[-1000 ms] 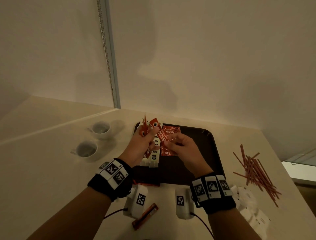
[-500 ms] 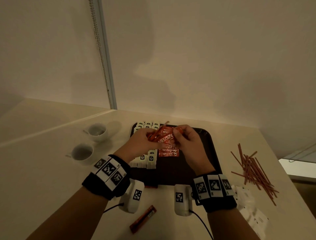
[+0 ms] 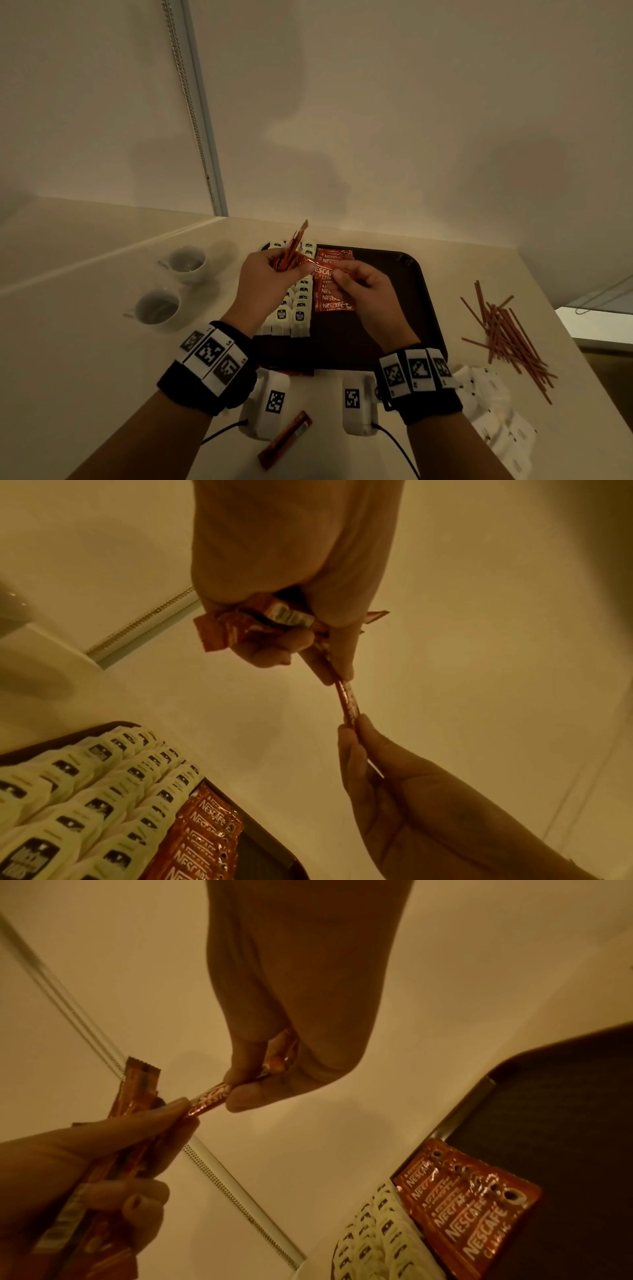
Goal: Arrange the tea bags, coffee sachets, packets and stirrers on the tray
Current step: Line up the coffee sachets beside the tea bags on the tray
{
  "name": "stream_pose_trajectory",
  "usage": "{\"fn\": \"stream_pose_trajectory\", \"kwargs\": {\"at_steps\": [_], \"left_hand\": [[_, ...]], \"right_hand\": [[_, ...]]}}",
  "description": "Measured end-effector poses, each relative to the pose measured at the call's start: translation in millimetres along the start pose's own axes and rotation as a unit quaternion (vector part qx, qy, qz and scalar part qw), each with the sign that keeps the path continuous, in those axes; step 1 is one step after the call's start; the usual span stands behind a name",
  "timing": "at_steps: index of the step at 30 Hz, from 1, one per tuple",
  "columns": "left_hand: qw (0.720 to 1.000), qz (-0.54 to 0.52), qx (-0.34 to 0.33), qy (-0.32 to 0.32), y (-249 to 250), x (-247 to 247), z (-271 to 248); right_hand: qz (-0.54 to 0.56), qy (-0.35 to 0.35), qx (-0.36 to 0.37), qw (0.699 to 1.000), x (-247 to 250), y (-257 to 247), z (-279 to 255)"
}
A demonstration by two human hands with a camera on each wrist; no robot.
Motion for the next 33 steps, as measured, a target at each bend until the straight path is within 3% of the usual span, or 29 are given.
{"fn": "stream_pose_trajectory", "kwargs": {"at_steps": [3,9,14,18,23,33], "left_hand": [[1.000,0.012,-0.008,0.026,-3,4,4],[1.000,0.029,-0.007,-0.007,-15,-2,14],[0.987,-0.070,0.141,0.015,-56,8,21],[0.966,-0.160,0.202,0.001,-73,10,24],[0.958,-0.176,0.226,-0.010,-80,8,27],[0.955,-0.165,0.248,-0.005,-86,8,24]], "right_hand": [[-0.012,-0.005,-0.005,1.000,3,5,4],[-0.216,-0.015,0.023,0.976,15,3,23],[-0.347,-0.015,-0.045,0.937,57,29,48],[-0.456,-0.049,-0.120,0.881,80,72,59],[-0.449,-0.046,-0.173,0.875,89,112,68],[-0.478,0.022,-0.151,0.865,95,122,90]]}}
Point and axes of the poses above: each hand's wrist, its own z-axis towards the middle knuckle, its own x-axis out of the back of the hand, y = z × x, the point moved 9 cm from there along z, towards the middle knuckle, and after that the axes turned 4 degrees about -x, right-handed, at the moved point
